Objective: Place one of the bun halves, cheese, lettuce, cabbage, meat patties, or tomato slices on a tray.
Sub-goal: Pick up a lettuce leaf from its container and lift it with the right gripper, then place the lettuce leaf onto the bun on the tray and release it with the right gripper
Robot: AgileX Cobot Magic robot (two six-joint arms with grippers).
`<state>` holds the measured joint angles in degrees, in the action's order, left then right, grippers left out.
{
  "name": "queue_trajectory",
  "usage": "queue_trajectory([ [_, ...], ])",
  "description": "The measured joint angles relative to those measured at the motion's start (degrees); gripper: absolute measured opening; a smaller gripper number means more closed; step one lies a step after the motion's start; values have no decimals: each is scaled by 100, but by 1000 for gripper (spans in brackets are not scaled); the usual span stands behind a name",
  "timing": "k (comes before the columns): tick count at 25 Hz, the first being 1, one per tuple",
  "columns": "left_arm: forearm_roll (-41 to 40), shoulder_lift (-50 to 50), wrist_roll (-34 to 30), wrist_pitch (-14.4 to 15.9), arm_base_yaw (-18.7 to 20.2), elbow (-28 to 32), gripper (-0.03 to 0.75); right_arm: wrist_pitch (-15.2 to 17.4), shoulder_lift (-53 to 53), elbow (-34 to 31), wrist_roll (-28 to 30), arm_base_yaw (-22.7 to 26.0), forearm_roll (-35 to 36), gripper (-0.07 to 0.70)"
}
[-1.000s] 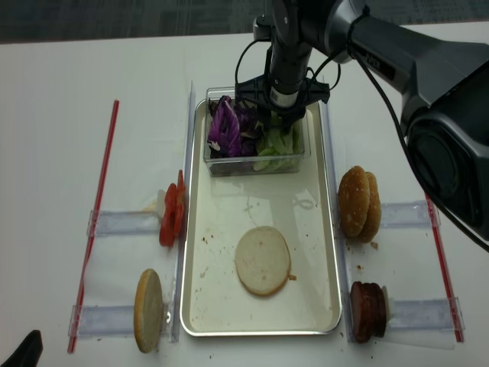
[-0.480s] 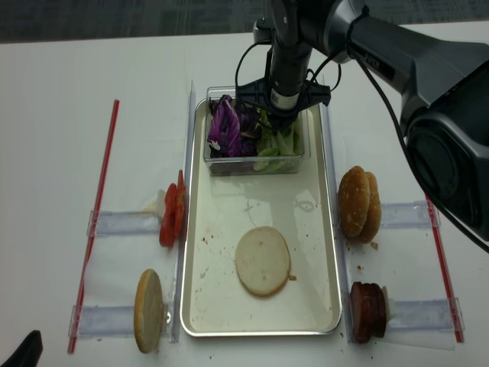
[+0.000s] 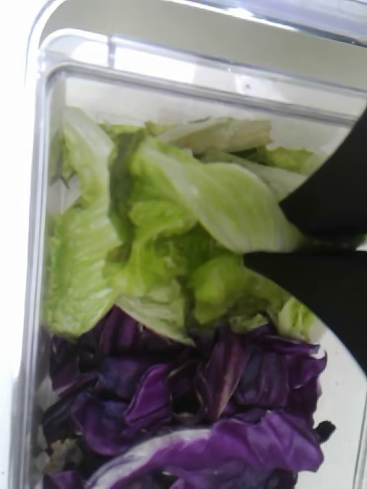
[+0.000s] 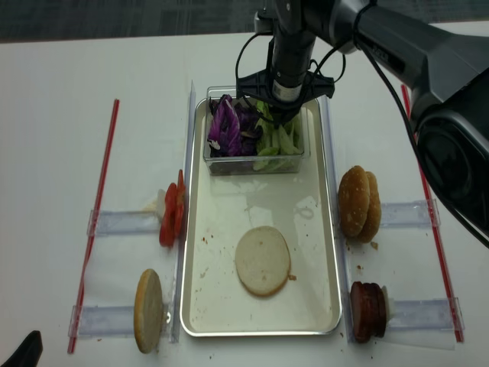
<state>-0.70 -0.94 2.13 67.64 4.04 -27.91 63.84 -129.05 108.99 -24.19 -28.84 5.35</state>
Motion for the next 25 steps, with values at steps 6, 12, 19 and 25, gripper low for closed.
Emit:
queue_trajectory([
  [6,0,0,0,0,0,0,504,328,217,48,94,0,0,33],
  [12,0,0,0,0,0,0,504,642,268,485,138,0,-9,33],
  [19,0,0,0,0,0,0,504,669,281,753,138,0,-9,33],
  [25,0,0,0,0,0,0,504,692,300,753,138,0,132,33],
])
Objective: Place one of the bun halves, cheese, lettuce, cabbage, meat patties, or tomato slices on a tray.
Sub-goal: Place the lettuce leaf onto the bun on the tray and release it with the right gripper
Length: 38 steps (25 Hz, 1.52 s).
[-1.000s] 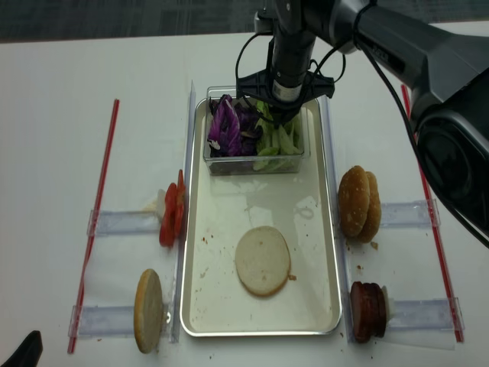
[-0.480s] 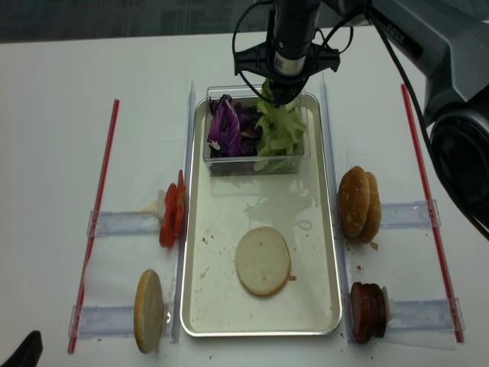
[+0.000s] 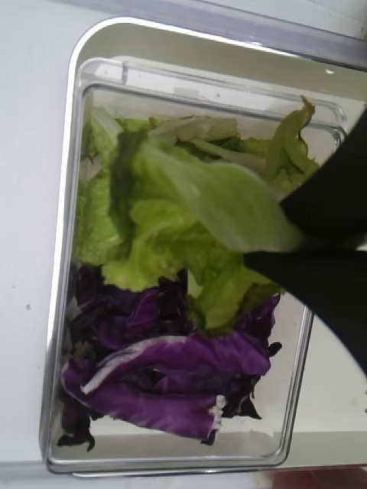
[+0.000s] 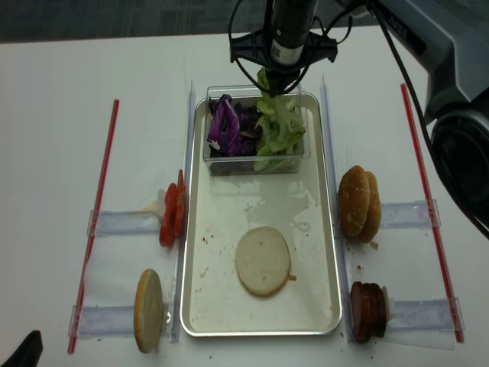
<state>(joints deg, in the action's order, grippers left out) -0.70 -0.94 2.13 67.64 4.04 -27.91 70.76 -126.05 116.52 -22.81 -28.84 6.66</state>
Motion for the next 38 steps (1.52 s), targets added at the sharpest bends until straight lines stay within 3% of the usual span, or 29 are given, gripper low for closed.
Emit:
queue_trajectory([
  [23,0,0,0,0,0,0,504,45,735,-33,282,-60,494,33],
  [38,0,0,0,0,0,0,503,45,2035,-2007,479,-579,638,33],
])
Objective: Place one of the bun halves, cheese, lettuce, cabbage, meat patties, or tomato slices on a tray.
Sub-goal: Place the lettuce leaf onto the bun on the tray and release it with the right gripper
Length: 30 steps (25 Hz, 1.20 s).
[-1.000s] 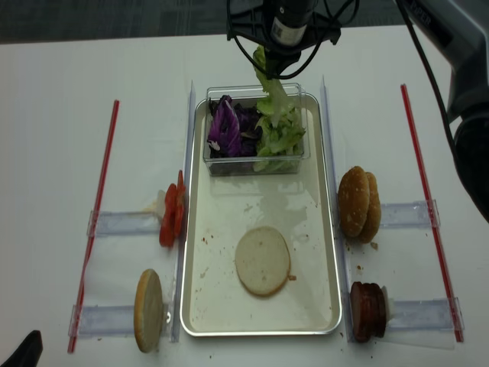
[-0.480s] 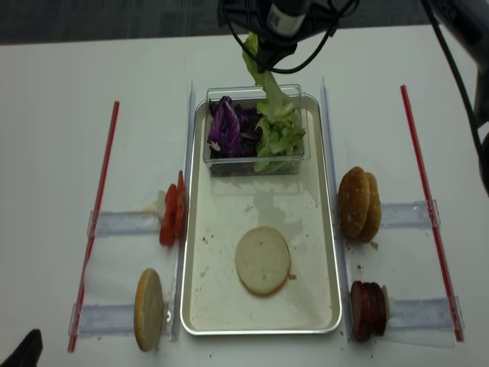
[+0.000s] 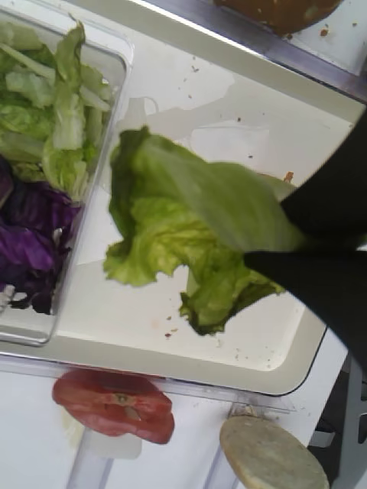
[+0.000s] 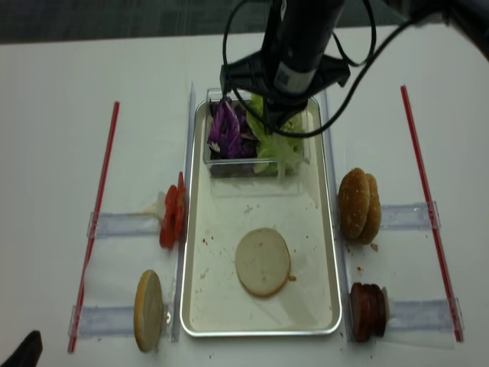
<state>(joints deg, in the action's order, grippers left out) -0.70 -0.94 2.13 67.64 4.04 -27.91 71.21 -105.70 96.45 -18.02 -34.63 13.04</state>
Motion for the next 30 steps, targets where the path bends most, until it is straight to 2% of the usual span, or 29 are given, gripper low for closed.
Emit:
queue_trajectory([
  [7,0,0,0,0,0,0,501,-36,147,-418,0,-423,-15,33],
  [14,0,0,0,0,0,0,501,-50,147,-1133,54,-497,58,33],
  [18,0,0,0,0,0,0,501,-386,147,-1541,218,-506,299,33],
  [25,0,0,0,0,0,0,501,-1234,147,-2041,262,-776,325,32],
  [27,0,0,0,0,0,0,501,-1408,147,-2077,266,-829,325,31],
  [30,0,0,0,0,0,0,501,-1498,124,-2077,275,-843,325,31],
])
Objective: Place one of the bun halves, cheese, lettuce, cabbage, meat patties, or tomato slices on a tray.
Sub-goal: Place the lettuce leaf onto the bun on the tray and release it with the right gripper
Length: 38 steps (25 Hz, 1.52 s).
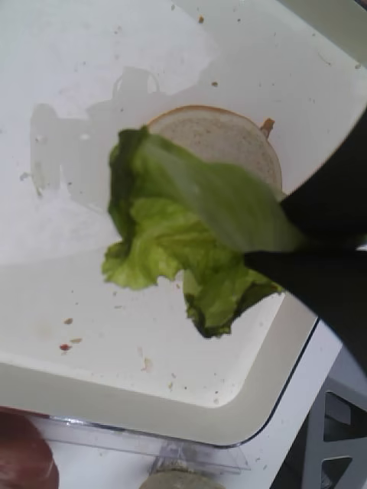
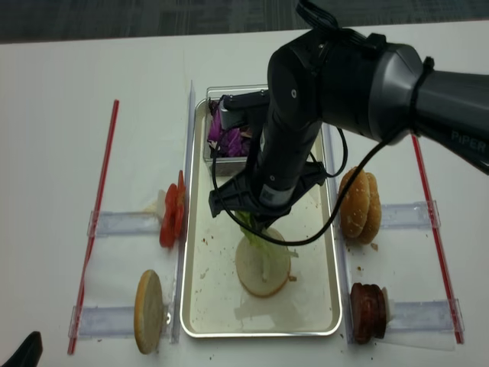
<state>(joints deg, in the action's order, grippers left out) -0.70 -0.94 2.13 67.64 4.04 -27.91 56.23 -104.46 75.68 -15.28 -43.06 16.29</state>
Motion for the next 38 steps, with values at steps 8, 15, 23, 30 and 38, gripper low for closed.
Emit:
queue_trajectory([
  [8,0,0,0,0,0,0,501,-3,-376,-22,0,-13,34,31],
  [15,0,0,0,0,0,0,501,-3,-451,-22,0,-13,60,30],
  [23,0,0,0,0,0,0,501,-3,-621,-22,0,-13,60,31],
  [30,0,0,0,0,0,0,501,32,-621,-22,0,-13,60,139],
  [38,0,0,0,0,0,0,501,32,-621,-22,0,-13,60,432],
])
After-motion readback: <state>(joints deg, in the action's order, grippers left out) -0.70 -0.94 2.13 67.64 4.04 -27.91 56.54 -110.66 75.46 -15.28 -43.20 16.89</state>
